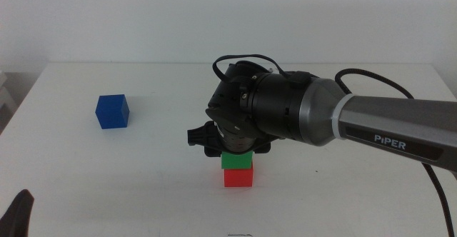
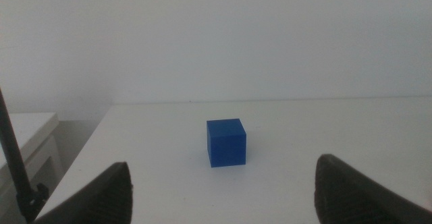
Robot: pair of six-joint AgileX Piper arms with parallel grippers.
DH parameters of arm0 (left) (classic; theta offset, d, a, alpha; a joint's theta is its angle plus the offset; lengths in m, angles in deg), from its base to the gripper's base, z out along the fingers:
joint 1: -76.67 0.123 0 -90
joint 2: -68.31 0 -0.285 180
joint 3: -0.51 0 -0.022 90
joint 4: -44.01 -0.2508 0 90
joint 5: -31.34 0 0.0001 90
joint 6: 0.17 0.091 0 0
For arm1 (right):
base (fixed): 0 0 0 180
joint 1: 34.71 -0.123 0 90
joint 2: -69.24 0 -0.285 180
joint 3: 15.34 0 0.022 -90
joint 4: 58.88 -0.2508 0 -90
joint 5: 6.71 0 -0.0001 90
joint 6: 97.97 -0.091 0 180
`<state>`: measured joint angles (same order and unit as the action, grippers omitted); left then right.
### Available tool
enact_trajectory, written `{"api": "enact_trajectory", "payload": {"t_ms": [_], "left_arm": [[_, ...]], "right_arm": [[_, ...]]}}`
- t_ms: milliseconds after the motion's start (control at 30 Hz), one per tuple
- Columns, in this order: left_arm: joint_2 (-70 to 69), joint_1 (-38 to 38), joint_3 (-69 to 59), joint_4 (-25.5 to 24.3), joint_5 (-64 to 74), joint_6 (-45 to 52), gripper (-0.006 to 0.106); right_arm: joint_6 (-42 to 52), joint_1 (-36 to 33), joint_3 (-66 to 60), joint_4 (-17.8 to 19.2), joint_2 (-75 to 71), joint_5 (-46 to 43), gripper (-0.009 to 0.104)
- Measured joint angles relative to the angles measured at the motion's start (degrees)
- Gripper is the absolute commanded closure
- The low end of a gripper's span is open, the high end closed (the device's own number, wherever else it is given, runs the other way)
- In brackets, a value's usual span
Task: Stack red cubes first, then green, then blue cubes in a specific spot.
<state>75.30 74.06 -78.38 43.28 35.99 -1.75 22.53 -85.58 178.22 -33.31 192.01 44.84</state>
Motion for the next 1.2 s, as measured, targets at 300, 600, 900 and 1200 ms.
{"api": "enact_trajectory", "payload": {"t_ms": [300, 600, 900, 1200], "left_arm": [[0.00, 0.00, 0.00, 0.00, 0.00, 0.00, 0.010], [0.00, 0.00, 0.00, 0.00, 0.00, 0.00, 0.010], [0.00, 0.00, 0.00, 0.00, 0.00, 0.00, 0.010], [0.00, 0.00, 0.00, 0.00, 0.00, 0.00, 0.010]], "right_arm": [[-0.42, 0.00, 0.00, 0.35, 0.00, 0.49, 0.060], [-0.64, 0.00, 0.00, 0.18, 0.00, 0.61, 0.027], [1.41, -0.31, 1.14, -1.62, -2.28, 6.37, 0.023], [17.26, 0.41, 1.98, -2.99, -25.18, 14.98, 0.023]]}}
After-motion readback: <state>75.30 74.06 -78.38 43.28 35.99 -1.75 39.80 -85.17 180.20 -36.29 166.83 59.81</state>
